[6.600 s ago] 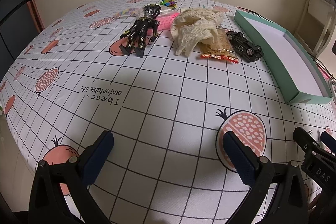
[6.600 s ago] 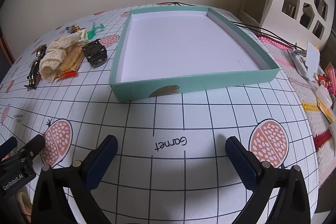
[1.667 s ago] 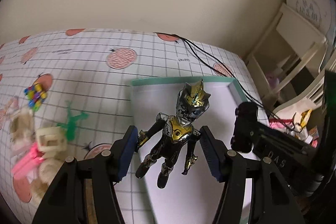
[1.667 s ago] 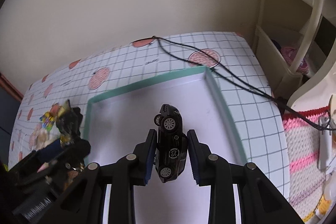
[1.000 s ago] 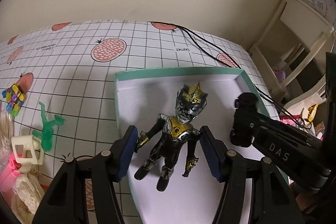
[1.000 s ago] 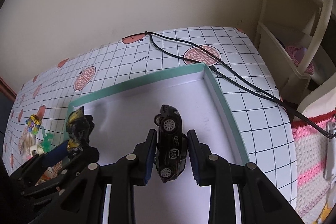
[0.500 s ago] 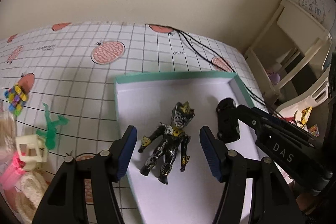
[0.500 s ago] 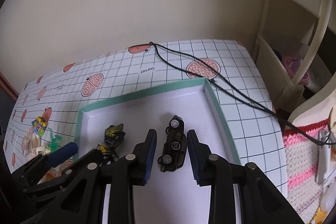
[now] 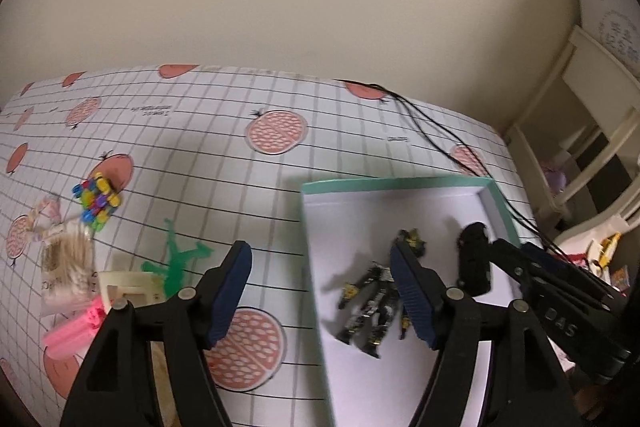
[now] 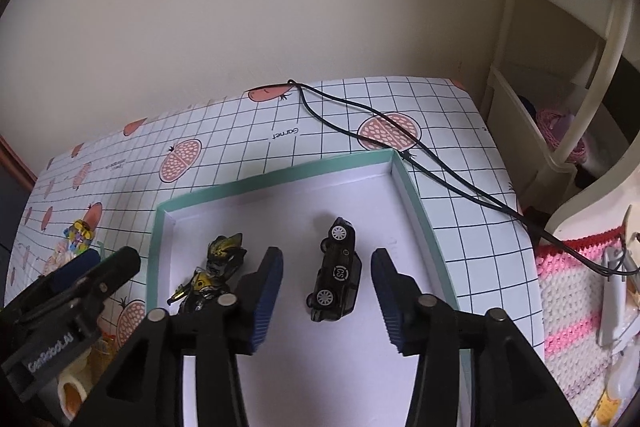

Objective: Organize objects
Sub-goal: 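Carry the figure and car into the mint-green tray and open both grippers, then withdraw both grippers from the tray back toward the remaining items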

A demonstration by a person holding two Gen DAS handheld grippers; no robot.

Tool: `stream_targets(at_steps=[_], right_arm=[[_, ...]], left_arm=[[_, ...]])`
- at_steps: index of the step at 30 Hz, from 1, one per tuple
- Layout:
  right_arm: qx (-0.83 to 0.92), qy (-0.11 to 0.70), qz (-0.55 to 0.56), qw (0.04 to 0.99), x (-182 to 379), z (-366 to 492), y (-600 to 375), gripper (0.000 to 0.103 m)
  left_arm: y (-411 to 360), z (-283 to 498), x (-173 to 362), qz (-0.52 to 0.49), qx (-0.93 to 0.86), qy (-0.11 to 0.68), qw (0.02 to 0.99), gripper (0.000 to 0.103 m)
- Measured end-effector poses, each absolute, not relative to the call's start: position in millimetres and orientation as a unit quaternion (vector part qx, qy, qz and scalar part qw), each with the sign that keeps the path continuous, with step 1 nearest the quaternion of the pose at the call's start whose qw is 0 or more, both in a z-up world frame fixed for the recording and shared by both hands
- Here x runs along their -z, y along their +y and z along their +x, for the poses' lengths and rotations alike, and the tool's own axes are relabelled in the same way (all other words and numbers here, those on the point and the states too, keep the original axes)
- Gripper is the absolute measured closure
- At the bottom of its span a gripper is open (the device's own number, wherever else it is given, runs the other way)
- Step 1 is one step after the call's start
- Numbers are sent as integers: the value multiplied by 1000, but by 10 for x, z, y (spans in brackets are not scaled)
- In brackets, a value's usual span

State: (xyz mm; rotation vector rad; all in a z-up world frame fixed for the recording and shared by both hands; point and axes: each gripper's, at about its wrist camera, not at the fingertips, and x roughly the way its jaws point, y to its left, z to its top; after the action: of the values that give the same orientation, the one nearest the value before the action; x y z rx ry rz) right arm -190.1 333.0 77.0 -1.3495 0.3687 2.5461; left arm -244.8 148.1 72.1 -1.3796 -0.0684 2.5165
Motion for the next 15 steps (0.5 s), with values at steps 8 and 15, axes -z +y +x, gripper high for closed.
stream_targets(at_steps=[8,15], right_arm=[[-871,121,-462,116,-738,-1908,3303,15],[-873,112,-461,114,-726,-1911,3275,0]], left_arm=[[1382,-2490,-683,-475,-873,-16,112,5],[1270,-2529,-665,-476,-875,-28,86,0]])
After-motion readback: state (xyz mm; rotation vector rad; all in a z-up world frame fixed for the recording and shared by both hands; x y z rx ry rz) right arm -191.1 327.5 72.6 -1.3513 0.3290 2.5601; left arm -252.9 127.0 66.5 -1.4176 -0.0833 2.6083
